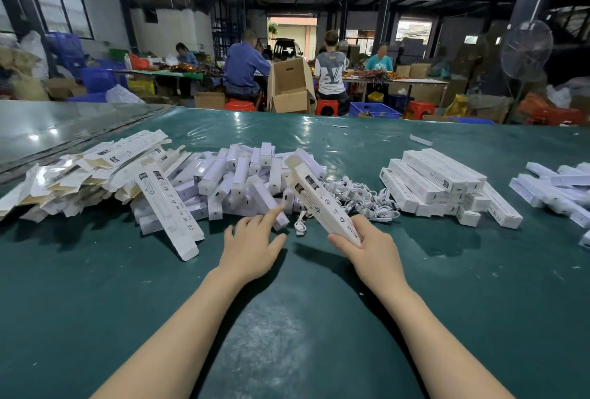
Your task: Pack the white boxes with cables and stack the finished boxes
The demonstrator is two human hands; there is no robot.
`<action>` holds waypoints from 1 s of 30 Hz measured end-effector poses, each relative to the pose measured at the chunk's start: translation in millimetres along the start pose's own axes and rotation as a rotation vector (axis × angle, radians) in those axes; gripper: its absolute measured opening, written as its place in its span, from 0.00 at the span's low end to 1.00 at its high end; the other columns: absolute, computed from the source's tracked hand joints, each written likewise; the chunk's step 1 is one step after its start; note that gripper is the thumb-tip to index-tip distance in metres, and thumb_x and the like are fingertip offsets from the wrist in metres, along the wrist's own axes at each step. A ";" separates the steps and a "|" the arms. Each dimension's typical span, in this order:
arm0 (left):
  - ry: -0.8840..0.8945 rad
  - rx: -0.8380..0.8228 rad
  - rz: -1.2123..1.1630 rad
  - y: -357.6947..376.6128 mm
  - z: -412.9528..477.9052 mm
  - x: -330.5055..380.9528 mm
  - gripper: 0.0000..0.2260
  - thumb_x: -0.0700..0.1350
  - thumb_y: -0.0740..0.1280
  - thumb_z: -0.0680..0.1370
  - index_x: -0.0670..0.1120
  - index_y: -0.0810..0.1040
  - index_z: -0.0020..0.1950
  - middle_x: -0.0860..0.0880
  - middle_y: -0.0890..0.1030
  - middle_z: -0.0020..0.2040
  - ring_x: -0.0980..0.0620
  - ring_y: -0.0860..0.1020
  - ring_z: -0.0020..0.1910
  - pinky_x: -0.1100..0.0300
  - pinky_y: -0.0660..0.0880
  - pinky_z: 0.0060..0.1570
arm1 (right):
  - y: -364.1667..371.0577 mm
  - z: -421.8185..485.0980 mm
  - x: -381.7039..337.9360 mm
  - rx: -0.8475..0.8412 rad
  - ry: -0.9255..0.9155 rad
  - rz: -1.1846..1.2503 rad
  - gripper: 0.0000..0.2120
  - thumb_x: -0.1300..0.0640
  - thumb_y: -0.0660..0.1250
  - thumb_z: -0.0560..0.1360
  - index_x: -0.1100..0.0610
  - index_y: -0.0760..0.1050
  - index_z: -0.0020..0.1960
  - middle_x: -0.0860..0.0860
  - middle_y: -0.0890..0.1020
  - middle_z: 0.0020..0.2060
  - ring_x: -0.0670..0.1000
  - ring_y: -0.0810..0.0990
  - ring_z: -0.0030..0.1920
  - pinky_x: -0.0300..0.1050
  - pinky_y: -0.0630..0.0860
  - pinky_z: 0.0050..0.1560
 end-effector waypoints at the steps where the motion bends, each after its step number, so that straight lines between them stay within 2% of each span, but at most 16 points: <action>1: 0.014 -0.040 -0.039 2.5 0.9 0.9 0.23 0.52 0.56 0.79 0.59 0.55 0.74 0.53 0.69 0.67 0.49 0.61 0.69 0.45 0.54 0.69 | 0.9 0.4 -0.1 -0.002 -0.008 0.008 0.14 0.46 0.68 0.71 0.54 0.66 0.39 0.47 0.72 0.29 0.57 0.73 0.38 0.48 0.68 0.38; 3: 0.018 -0.061 -0.074 4.5 3.7 1.0 0.22 0.52 0.55 0.80 0.58 0.57 0.74 0.56 0.67 0.69 0.51 0.59 0.71 0.42 0.51 0.70 | 2.9 0.8 -0.1 -0.008 -0.019 0.005 0.13 0.47 0.68 0.71 0.53 0.68 0.38 0.47 0.73 0.28 0.56 0.72 0.37 0.48 0.67 0.37; 6: -0.067 0.083 -0.285 -6.3 8.0 -5.7 0.17 0.51 0.54 0.81 0.57 0.69 0.68 0.54 0.73 0.67 0.51 0.67 0.68 0.43 0.55 0.69 | 3.7 1.6 1.5 -0.003 -0.013 0.007 0.12 0.47 0.69 0.71 0.54 0.70 0.39 0.48 0.74 0.29 0.55 0.73 0.36 0.48 0.68 0.37; 7: -0.105 0.112 -0.343 -8.3 8.9 -8.6 0.16 0.52 0.53 0.81 0.57 0.71 0.67 0.54 0.74 0.66 0.51 0.68 0.67 0.45 0.56 0.69 | 4.0 1.6 2.1 0.000 -0.010 0.008 0.13 0.47 0.69 0.70 0.53 0.69 0.37 0.47 0.73 0.28 0.55 0.72 0.35 0.48 0.67 0.37; 9: -0.122 0.060 -0.256 -3.9 10.1 -8.4 0.18 0.56 0.51 0.80 0.61 0.66 0.69 0.55 0.74 0.65 0.50 0.67 0.67 0.47 0.55 0.68 | 5.2 1.4 1.9 0.007 -0.005 -0.002 0.16 0.47 0.70 0.70 0.50 0.64 0.33 0.46 0.71 0.26 0.53 0.70 0.34 0.47 0.65 0.35; 12: -0.004 -0.079 0.068 13.3 7.2 -0.5 0.22 0.63 0.48 0.77 0.65 0.57 0.71 0.53 0.69 0.64 0.49 0.62 0.68 0.46 0.54 0.63 | 6.7 1.4 0.8 0.006 0.005 -0.032 0.16 0.47 0.70 0.69 0.50 0.64 0.33 0.46 0.73 0.28 0.55 0.73 0.36 0.47 0.66 0.36; 15: -0.026 -0.054 0.047 13.4 11.1 1.9 0.20 0.63 0.49 0.77 0.65 0.61 0.69 0.52 0.70 0.63 0.49 0.62 0.67 0.46 0.55 0.61 | 5.8 1.6 -1.0 0.013 0.004 -0.044 0.14 0.46 0.70 0.69 0.51 0.67 0.36 0.46 0.75 0.30 0.56 0.74 0.38 0.48 0.68 0.38; 17: -0.106 0.035 -0.116 6.8 16.7 3.9 0.15 0.59 0.52 0.78 0.62 0.70 0.63 0.53 0.74 0.58 0.50 0.68 0.63 0.49 0.57 0.58 | 5.4 0.4 -0.8 0.016 0.002 -0.043 0.13 0.47 0.70 0.69 0.51 0.67 0.36 0.46 0.75 0.30 0.55 0.74 0.37 0.47 0.68 0.38; 18: -0.149 0.095 -0.213 3.5 18.3 4.6 0.11 0.57 0.54 0.79 0.60 0.73 0.56 0.54 0.76 0.54 0.50 0.71 0.60 0.52 0.58 0.56 | 5.1 -0.5 -0.4 0.018 0.000 -0.036 0.13 0.47 0.70 0.69 0.51 0.68 0.37 0.46 0.75 0.29 0.55 0.74 0.37 0.47 0.68 0.38; 19: -0.188 0.160 -0.308 -0.5 18.2 5.3 0.08 0.55 0.57 0.78 0.58 0.75 0.49 0.55 0.76 0.48 0.50 0.74 0.56 0.53 0.60 0.54 | 4.6 -1.4 0.1 0.021 -0.001 -0.020 0.12 0.47 0.71 0.69 0.52 0.70 0.39 0.47 0.76 0.30 0.55 0.74 0.37 0.47 0.69 0.38; 21: -0.226 0.287 -0.522 -10.2 16.0 4.7 0.08 0.51 0.63 0.77 0.54 0.72 0.38 0.55 0.76 0.41 0.48 0.77 0.48 0.55 0.67 0.51 | 3.2 -1.0 2.1 0.030 -0.001 0.024 0.12 0.48 0.71 0.68 0.55 0.73 0.42 0.49 0.78 0.31 0.56 0.75 0.38 0.47 0.70 0.39; 23: -0.253 0.412 -0.882 -21.1 14.3 -4.2 0.10 0.44 0.68 0.75 0.53 0.69 0.38 0.51 0.76 0.40 0.48 0.76 0.42 0.55 0.71 0.46 | 2.5 0.6 4.5 0.033 0.007 0.043 0.12 0.49 0.72 0.68 0.56 0.74 0.43 0.51 0.79 0.32 0.56 0.75 0.38 0.47 0.70 0.39; 25: -0.300 0.490 -1.294 -30.5 12.8 -14.6 0.13 0.39 0.69 0.74 0.50 0.65 0.44 0.47 0.74 0.42 0.50 0.76 0.37 0.55 0.74 0.41 | 1.9 2.4 5.0 0.045 0.009 0.047 0.12 0.48 0.72 0.67 0.55 0.74 0.42 0.50 0.78 0.31 0.55 0.75 0.37 0.47 0.69 0.38; 27: -0.311 0.459 -1.680 -35.9 15.9 -19.5 0.12 0.35 0.67 0.74 0.47 0.65 0.48 0.48 0.75 0.39 0.54 0.75 0.33 0.61 0.76 0.36 | 2.6 4.3 4.1 0.047 0.006 0.006 0.11 0.48 0.72 0.67 0.53 0.74 0.40 0.48 0.78 0.30 0.54 0.75 0.37 0.47 0.70 0.38; 28: -0.290 0.400 -1.811 -37.8 17.5 -17.3 0.09 0.35 0.66 0.74 0.47 0.71 0.47 0.49 0.76 0.34 0.56 0.75 0.30 0.63 0.76 0.32 | 3.5 4.6 4.5 0.043 0.007 -0.012 0.11 0.47 0.72 0.67 0.52 0.74 0.40 0.48 0.78 0.31 0.54 0.75 0.37 0.47 0.70 0.39; 30: -0.245 0.292 -1.848 -41.7 18.8 -11.2 0.07 0.36 0.66 0.73 0.48 0.77 0.39 0.53 0.74 0.27 0.57 0.72 0.27 0.67 0.72 0.26 | 4.3 5.8 4.9 0.025 0.004 0.008 0.09 0.48 0.73 0.66 0.49 0.73 0.37 0.46 0.78 0.30 0.50 0.74 0.35 0.45 0.70 0.38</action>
Point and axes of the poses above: each hand's wrist, its own z-axis towards the middle knuckle, its own y-axis out of the palm, x = y × z, the point moved 7 cm from there along z, towards the middle knuckle
